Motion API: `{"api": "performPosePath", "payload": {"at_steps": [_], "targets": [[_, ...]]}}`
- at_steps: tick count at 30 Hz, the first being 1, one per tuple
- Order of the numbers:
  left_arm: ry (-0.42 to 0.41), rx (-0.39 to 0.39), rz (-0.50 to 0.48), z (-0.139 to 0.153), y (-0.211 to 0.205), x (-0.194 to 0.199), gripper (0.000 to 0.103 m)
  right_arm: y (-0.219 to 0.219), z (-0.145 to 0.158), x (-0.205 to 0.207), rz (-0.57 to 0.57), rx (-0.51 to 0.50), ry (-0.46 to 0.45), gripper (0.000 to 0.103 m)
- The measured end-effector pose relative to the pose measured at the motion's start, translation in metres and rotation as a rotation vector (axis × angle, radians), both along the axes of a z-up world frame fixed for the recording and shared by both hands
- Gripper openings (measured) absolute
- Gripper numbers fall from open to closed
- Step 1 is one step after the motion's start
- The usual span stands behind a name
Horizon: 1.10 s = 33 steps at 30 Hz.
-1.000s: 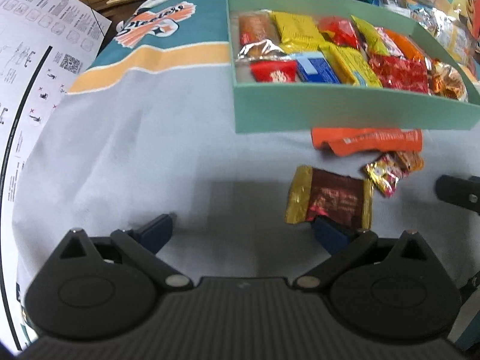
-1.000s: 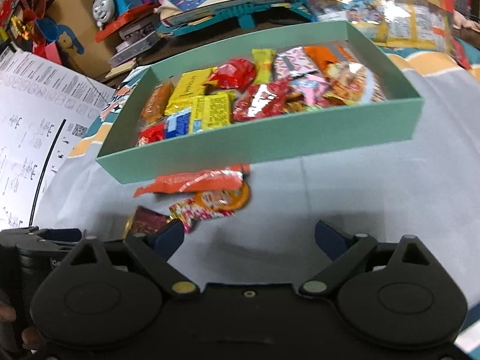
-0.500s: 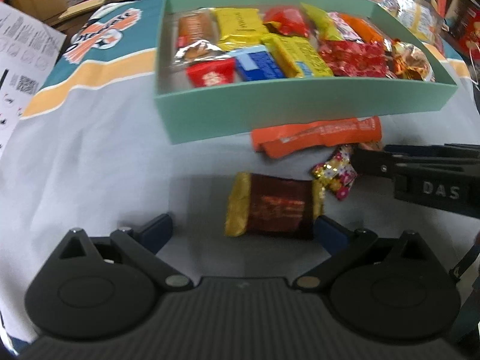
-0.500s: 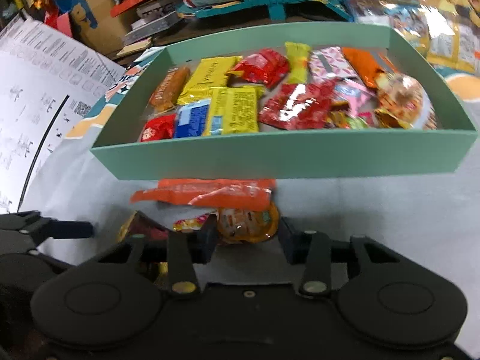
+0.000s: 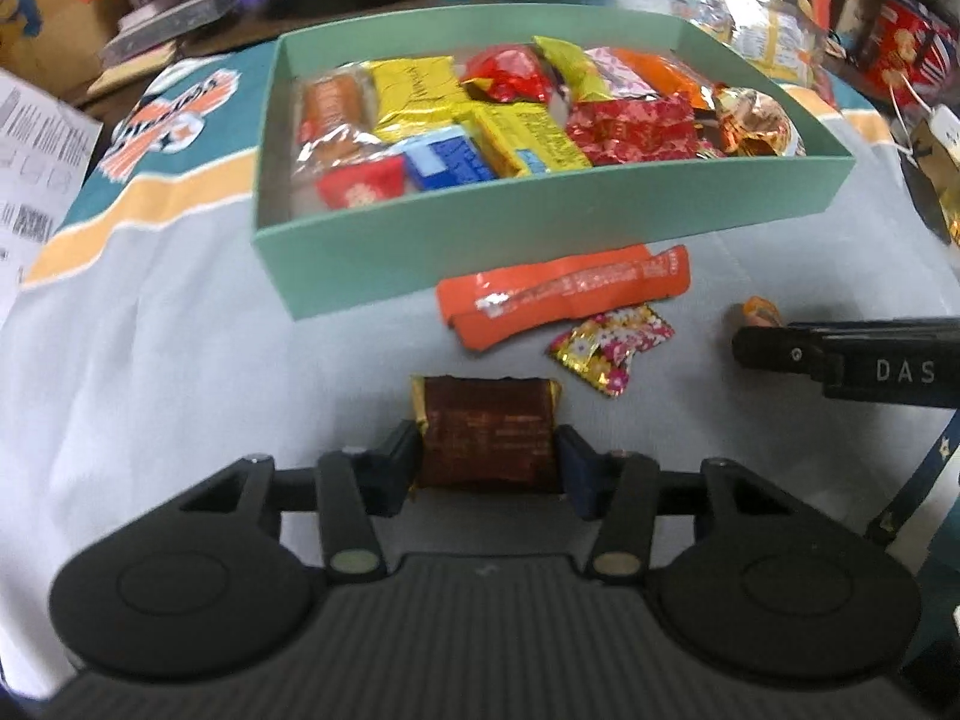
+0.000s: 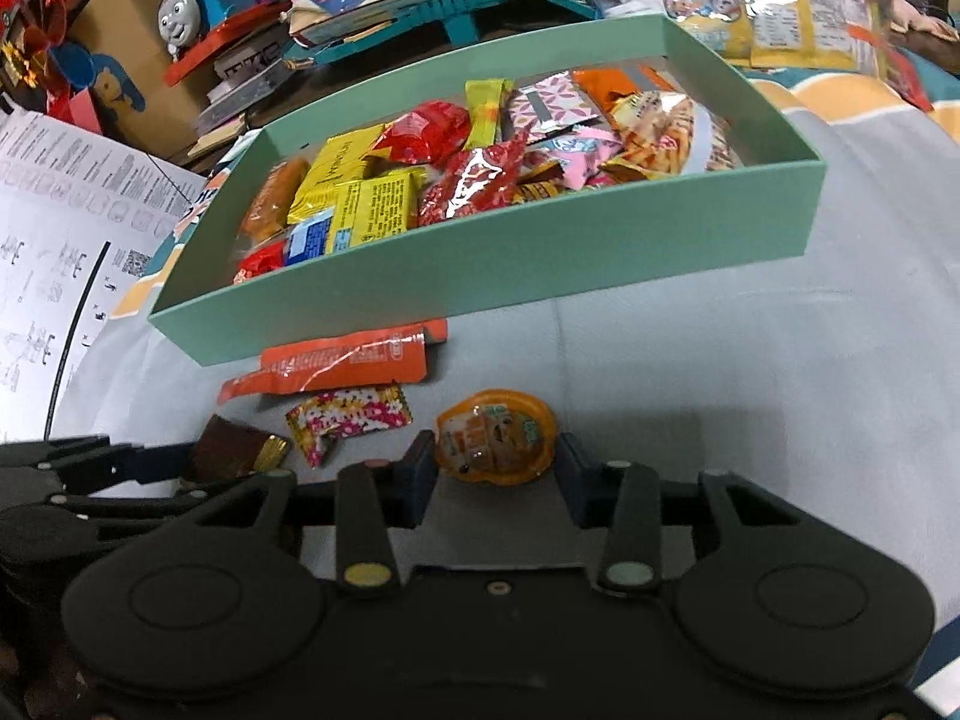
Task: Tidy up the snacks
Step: 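Grasp the gold-brown chocolate with left tool while right tool grasps round orange candy, then lower both candies into the green tray and open both tools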
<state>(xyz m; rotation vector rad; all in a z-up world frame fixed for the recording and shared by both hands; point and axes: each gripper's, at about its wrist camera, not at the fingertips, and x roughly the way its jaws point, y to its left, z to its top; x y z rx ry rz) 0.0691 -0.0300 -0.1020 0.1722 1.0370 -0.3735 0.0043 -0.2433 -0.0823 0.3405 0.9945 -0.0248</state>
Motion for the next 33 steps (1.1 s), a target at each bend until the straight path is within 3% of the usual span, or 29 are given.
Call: {"api": "performPosePath", "payload": {"at_steps": [11, 17, 25, 33], "targets": [[-0.011, -0.060, 0.022, 0.025, 0.014, -0.018, 0.048, -0.003, 0.016, -0.018, -0.020, 0.009, -0.026, 0.041], [-0.069, -0.086, 0.048, 0.052, 0.024, -0.014, 0.048, -0.005, 0.033, -0.017, -0.020, 0.013, -0.066, 0.041], [-0.168, -0.094, 0.110, 0.088, 0.033, 0.034, 0.048, -0.007, 0.067, 0.019, -0.007, 0.035, -0.139, 0.041], [-0.159, -0.078, 0.144, 0.088, 0.025, 0.095, 0.048, -0.004, 0.074, 0.068, 0.013, 0.041, -0.136, 0.041]]}}
